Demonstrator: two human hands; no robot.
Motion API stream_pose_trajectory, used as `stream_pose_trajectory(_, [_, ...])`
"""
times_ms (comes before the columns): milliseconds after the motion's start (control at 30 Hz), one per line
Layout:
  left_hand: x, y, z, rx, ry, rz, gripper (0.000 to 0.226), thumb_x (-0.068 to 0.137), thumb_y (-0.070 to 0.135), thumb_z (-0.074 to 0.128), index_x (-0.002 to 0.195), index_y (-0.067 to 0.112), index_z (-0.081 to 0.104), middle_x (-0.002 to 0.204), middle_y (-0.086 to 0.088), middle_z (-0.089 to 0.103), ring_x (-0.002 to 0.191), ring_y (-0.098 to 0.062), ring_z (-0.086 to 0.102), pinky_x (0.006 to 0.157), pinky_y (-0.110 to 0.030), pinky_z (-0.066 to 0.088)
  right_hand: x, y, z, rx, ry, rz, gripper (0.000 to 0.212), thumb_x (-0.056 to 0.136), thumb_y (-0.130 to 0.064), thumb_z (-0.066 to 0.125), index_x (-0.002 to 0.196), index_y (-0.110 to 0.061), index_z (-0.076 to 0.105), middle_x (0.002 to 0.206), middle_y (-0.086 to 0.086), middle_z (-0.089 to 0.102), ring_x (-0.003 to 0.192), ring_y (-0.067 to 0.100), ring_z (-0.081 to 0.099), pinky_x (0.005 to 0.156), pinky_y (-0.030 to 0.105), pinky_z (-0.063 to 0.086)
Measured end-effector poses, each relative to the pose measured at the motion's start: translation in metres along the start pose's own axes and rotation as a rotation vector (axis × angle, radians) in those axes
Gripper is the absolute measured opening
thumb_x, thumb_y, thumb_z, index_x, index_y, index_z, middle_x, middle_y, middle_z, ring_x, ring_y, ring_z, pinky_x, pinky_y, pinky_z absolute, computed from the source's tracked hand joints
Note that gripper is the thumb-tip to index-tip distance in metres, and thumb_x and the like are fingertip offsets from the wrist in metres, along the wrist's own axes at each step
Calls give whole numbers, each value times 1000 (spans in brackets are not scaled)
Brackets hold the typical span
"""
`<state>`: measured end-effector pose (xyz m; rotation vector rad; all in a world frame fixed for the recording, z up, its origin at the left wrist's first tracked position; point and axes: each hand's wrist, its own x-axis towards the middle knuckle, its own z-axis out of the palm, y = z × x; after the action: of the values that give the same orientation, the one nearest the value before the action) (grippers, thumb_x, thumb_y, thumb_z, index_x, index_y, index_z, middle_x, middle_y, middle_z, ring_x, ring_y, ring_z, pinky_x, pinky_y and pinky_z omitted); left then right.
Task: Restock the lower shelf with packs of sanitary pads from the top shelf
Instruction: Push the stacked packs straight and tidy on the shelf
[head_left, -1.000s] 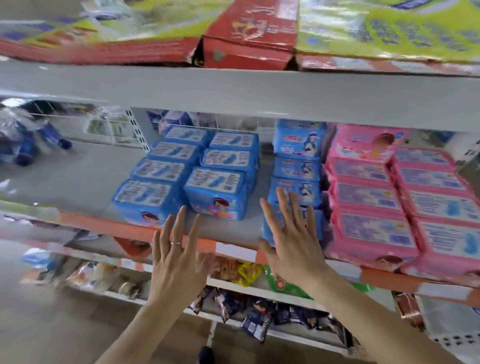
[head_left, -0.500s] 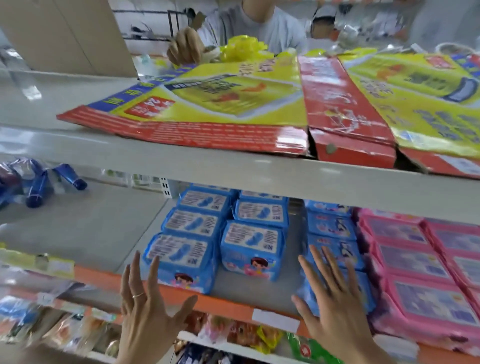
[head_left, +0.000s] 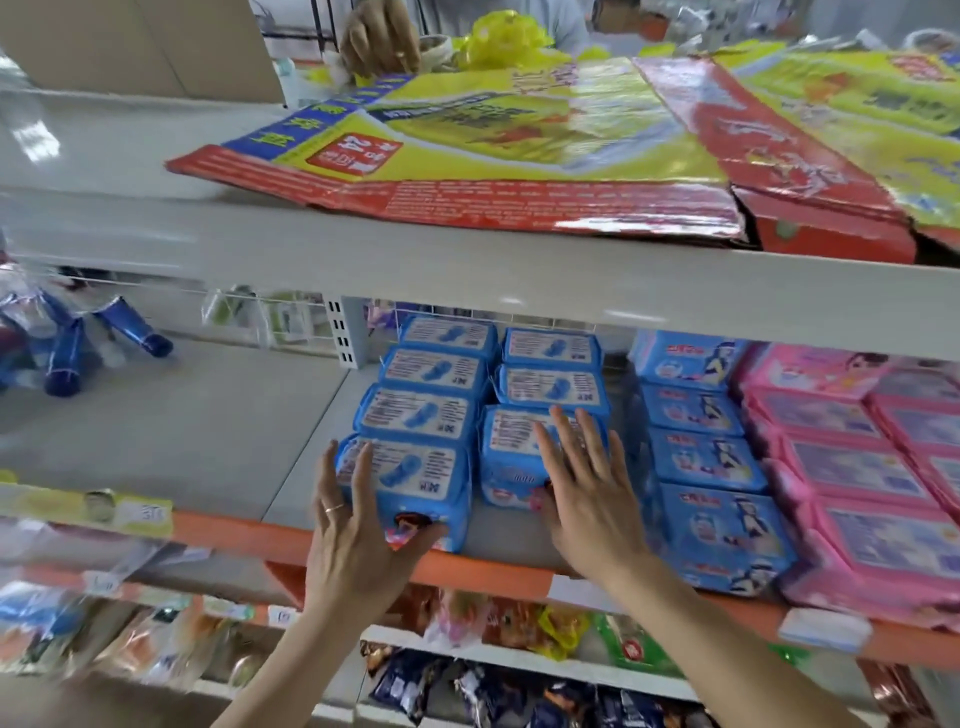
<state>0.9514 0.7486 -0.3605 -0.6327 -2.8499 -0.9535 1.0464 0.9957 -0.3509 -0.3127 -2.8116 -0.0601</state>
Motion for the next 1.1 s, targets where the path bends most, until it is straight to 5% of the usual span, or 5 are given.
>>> stream_pose_trajectory(200, [-1, -4, -3, -120, 29, 78, 109, 68, 83, 56, 152, 30, 12, 161, -5, 5, 140, -43, 33, 97, -61, 49, 0, -2, -7, 76, 17, 56, 92, 89, -43, 68, 159, -22, 11, 169, 6, 2, 155, 33, 1, 121, 59, 8])
stream_pose_trajectory(400, [12, -20, -26, -568, 72, -137, 96, 77, 80, 48, 154, 34, 14, 159, 4, 24, 143, -15, 31, 114, -50, 35, -38, -74, -22, 536, 0, 12, 80, 98, -58, 43, 159, -28, 2, 168, -8, 5, 153, 3, 2, 126, 31, 8])
stream_pose_trajectory(600, [37, -15, -35, -714, -106, -164, 79, 91, 59, 59, 154, 22, 30, 119, 24, 63, 99, 8, 67, 79, -20, 58, -25, -95, -12, 685, -120, 104, 89, 86, -81, 29, 148, -38, -19, 163, -19, -8, 148, -6, -8, 115, 7, -4])
stream_pose_trajectory(733, [39, -16, -34, -668, -123, -129, 50, 95, 46, 59, 138, 34, 39, 101, 30, 69, 96, 3, 70, 77, -27, 60, -17, -95, -11, 715, -126, 98, 88, 89, -72, 38, 152, -33, -10, 166, -11, 7, 152, 2, 6, 118, 12, 6])
stream_pose_trajectory(1100, [49, -12, -30, -571, -124, -174, 43, 102, 31, 53, 143, 25, 41, 104, 17, 66, 85, 0, 71, 67, -44, 63, -2, -103, -2, 737, -69, 154, 81, 94, -26, 69, 157, -16, 20, 150, 0, 48, 137, 11, 43, 111, 11, 25])
